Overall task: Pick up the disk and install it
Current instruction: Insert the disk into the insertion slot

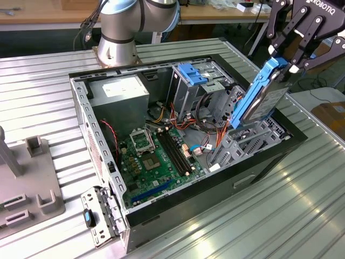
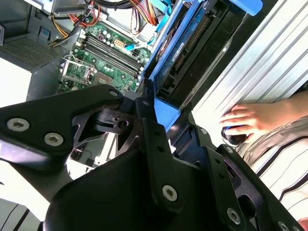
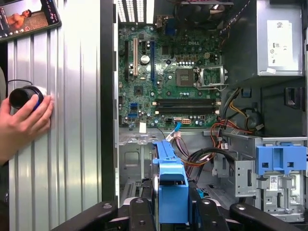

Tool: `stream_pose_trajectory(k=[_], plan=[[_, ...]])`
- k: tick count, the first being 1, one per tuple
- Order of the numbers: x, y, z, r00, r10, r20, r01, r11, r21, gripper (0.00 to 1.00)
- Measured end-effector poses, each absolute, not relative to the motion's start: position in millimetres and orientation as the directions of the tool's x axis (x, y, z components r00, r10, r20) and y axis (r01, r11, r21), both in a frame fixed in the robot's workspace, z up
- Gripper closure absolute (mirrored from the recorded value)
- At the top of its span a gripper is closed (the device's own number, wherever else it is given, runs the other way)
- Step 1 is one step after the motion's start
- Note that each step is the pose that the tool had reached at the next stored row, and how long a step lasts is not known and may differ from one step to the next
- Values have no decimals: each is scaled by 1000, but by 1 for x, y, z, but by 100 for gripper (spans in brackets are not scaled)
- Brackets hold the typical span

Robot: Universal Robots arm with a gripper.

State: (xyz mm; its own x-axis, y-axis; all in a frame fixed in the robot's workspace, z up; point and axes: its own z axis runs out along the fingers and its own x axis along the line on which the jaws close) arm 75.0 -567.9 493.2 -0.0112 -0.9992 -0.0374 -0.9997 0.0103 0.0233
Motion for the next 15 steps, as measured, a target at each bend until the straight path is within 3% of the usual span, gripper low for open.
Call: stream_pose_trajectory(k=[6, 15], plan=[[74, -573, 488, -10, -999, -39, -1000, 10, -5, 63], [74, -573, 476, -22, -999, -39, -1000, 22, -6, 63]])
